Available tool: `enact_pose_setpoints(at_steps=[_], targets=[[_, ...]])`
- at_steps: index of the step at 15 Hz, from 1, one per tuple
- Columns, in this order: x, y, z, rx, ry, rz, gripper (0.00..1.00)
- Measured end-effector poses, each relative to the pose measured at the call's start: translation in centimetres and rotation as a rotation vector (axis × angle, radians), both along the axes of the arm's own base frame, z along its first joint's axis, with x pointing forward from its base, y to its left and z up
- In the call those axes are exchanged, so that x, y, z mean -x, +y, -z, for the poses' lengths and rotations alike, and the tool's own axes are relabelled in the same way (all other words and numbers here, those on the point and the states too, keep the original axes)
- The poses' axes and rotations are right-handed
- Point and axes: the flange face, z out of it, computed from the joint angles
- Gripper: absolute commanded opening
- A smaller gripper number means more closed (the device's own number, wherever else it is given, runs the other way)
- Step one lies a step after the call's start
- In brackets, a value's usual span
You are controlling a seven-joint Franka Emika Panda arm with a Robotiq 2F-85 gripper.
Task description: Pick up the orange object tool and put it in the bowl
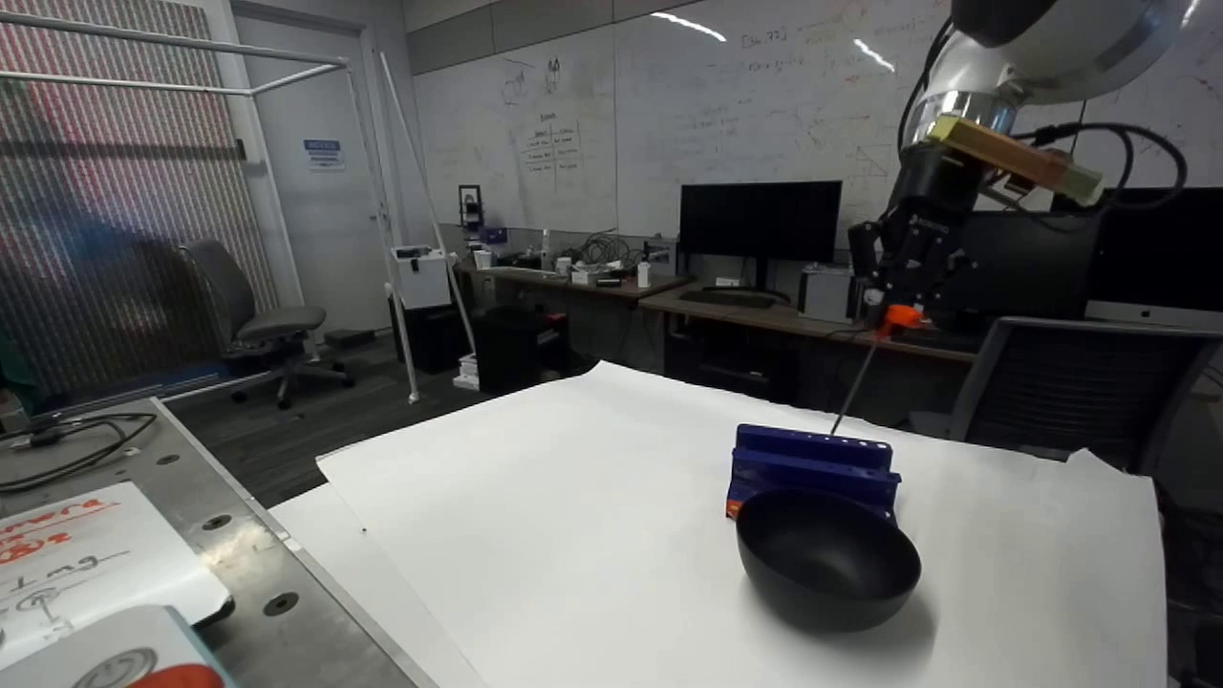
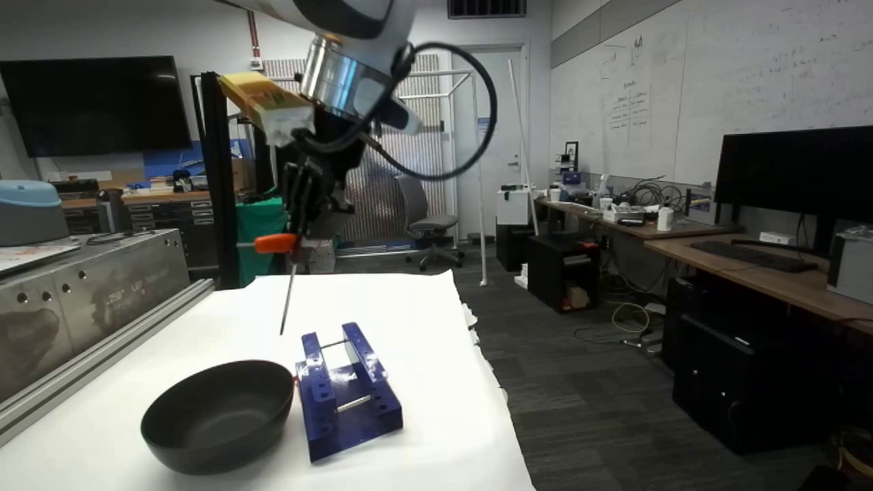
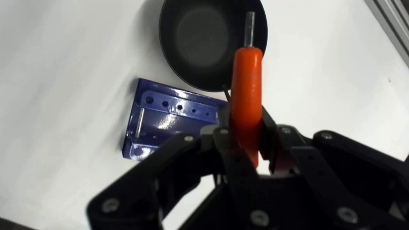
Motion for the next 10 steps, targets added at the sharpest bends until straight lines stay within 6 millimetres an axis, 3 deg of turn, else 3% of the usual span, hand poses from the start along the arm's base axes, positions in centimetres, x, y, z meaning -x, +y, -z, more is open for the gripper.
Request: enact_pose_setpoints(at_steps=[3, 6, 9, 10], targets=[[0.7, -1.1, 6.3, -0.083, 0.100, -0.059, 0.14], [1.1, -0.6, 12.0, -0.119, 0.183, -0.120, 0.14], [0.9, 0.6, 15.3, -0.135, 0.212, -0.185, 0.15], [0.8, 1.2, 15.9, -0.136, 0.211, -0.207, 0.23]])
